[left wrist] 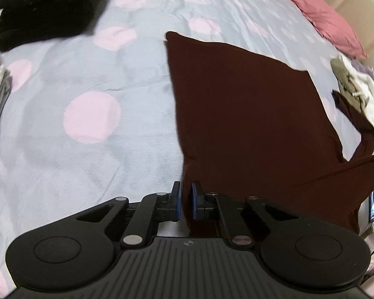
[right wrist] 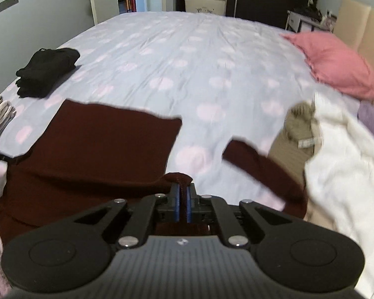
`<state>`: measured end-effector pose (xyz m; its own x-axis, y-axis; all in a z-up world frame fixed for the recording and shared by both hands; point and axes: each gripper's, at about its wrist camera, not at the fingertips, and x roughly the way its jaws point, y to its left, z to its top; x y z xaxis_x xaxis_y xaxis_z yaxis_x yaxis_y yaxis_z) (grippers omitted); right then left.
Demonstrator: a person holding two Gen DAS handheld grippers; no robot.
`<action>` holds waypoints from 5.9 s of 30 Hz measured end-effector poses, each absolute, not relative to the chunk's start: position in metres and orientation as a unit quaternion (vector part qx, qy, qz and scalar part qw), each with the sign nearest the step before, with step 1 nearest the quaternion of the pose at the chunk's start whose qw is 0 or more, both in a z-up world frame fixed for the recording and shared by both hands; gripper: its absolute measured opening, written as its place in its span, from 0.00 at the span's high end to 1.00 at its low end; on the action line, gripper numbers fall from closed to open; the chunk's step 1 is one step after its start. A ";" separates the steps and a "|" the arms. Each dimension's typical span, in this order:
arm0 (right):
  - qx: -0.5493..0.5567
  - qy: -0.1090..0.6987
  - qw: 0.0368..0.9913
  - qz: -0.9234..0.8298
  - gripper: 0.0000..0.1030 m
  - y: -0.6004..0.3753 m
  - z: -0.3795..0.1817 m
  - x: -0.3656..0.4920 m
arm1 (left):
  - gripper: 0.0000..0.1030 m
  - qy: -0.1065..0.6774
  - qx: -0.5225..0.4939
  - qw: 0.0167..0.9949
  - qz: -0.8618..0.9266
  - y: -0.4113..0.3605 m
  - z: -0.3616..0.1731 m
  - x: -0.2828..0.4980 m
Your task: Fold clothes
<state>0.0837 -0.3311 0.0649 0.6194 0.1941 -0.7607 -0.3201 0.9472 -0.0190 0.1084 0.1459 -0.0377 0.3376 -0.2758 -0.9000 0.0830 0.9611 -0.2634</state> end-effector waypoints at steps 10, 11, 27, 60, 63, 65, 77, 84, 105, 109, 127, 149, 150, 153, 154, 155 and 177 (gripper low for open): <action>-0.215 0.362 0.891 0.168 0.94 -0.226 0.126 0.208 | 0.94 0.546 -0.127 0.820 -0.113 0.168 -0.034 0.103; -0.226 0.357 0.890 0.170 0.94 -0.213 0.129 0.220 | 0.94 0.546 -0.130 0.820 -0.113 0.169 -0.035 0.103; -0.327 0.325 0.856 0.235 0.94 0.017 0.075 0.379 | 0.94 0.558 -0.188 0.799 -0.121 0.197 -0.055 0.102; -0.173 0.423 0.829 0.321 0.80 -0.028 0.017 0.190 | 0.91 0.552 -0.168 0.812 -0.090 0.195 -0.049 0.096; -0.141 0.429 0.829 0.330 0.80 -0.046 0.012 0.138 | 0.91 0.536 -0.165 0.822 -0.098 0.193 -0.037 0.081; -0.123 0.432 0.828 0.336 0.80 -0.058 0.007 0.103 | 0.90 0.527 -0.154 0.828 -0.112 0.186 -0.029 0.067; -0.059 0.482 0.809 0.331 0.80 -0.115 -0.049 -0.028 | 0.77 0.537 -0.010 0.822 -0.187 0.101 -0.030 -0.012; -0.020 0.493 0.812 0.312 0.79 -0.135 -0.056 -0.038 | 0.98 0.504 0.075 0.842 -0.178 0.070 -0.041 -0.026; 0.002 0.475 0.854 0.211 0.76 -0.248 -0.016 0.012 | 0.81 0.513 0.126 0.820 -0.219 0.012 -0.029 -0.014; 0.007 0.475 0.870 0.133 0.76 -0.314 -0.007 0.046 | 0.71 0.495 0.099 0.833 -0.225 0.006 -0.011 0.008; 0.089 0.473 0.872 -0.094 0.64 -0.481 -0.041 0.145 | 0.70 0.495 0.072 0.841 -0.206 -0.014 -0.028 0.101; 0.029 0.421 0.890 0.174 0.94 -0.311 0.029 0.076 | 0.70 0.476 0.022 0.860 -0.183 -0.008 -0.018 0.109; 0.016 0.428 0.883 0.193 0.94 -0.297 0.025 0.070 | 0.70 0.475 0.021 0.861 -0.181 -0.007 -0.017 0.108; -0.021 0.450 0.858 0.248 0.94 -0.257 0.005 0.053 | 0.70 0.474 0.019 0.862 -0.177 -0.004 -0.016 0.105; -0.034 0.457 0.848 0.265 0.94 -0.245 -0.003 0.047 | 0.70 0.474 0.019 0.863 -0.177 -0.003 -0.016 0.104; -0.050 0.463 0.841 0.277 0.94 -0.235 -0.010 0.041 | 0.70 0.474 0.019 0.863 -0.177 -0.003 -0.015 0.104; -0.097 0.485 0.843 0.210 0.68 -0.318 -0.002 0.049 | 0.58 0.460 0.114 0.826 -0.306 -0.101 -0.005 0.103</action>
<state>0.0485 -0.3178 -0.0020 0.4416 0.2591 -0.8590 -0.4480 0.8932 0.0391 0.1033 -0.1014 -0.0053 0.3904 -0.4003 -0.8291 0.6098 0.7871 -0.0929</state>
